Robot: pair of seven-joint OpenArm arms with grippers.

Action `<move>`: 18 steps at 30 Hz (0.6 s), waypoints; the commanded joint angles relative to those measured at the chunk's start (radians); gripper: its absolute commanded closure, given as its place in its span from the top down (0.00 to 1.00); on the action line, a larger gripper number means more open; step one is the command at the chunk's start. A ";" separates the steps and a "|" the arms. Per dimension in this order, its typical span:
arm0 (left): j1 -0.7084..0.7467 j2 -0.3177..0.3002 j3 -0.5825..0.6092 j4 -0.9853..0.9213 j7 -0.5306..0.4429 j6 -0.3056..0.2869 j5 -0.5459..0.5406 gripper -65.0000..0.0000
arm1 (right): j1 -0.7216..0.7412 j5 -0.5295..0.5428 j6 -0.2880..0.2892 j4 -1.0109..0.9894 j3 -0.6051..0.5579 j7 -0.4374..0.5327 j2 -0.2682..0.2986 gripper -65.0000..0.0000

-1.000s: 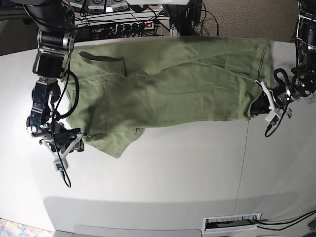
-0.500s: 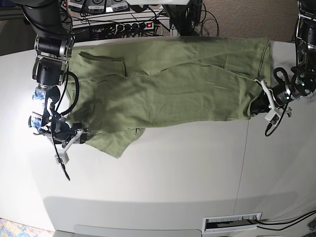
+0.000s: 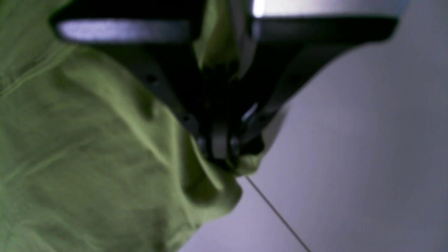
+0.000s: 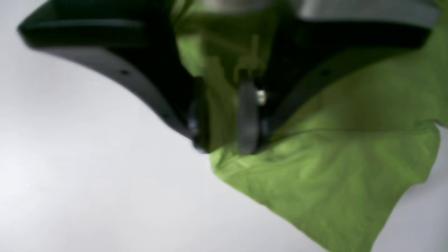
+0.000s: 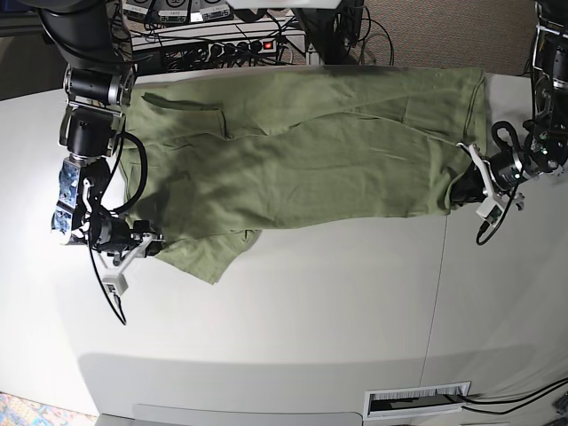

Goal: Fold the T-shirt properly
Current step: 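Grasp the hem corner with the right gripper and fold it toward the collar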

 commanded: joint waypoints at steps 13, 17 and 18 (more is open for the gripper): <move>-0.013 -0.079 -0.010 0.090 -0.015 -0.005 -0.092 0.00 | 0.036 0.006 0.005 0.156 0.003 -0.163 0.010 0.00; -0.008 -0.117 -0.010 0.135 -0.007 -0.005 -0.137 0.00 | 0.035 0.005 0.005 0.272 0.003 -0.253 0.012 0.00; -0.005 -0.123 -0.010 0.147 -0.005 -0.005 -0.146 0.00 | 0.035 0.005 0.005 0.299 0.003 -0.269 0.013 0.00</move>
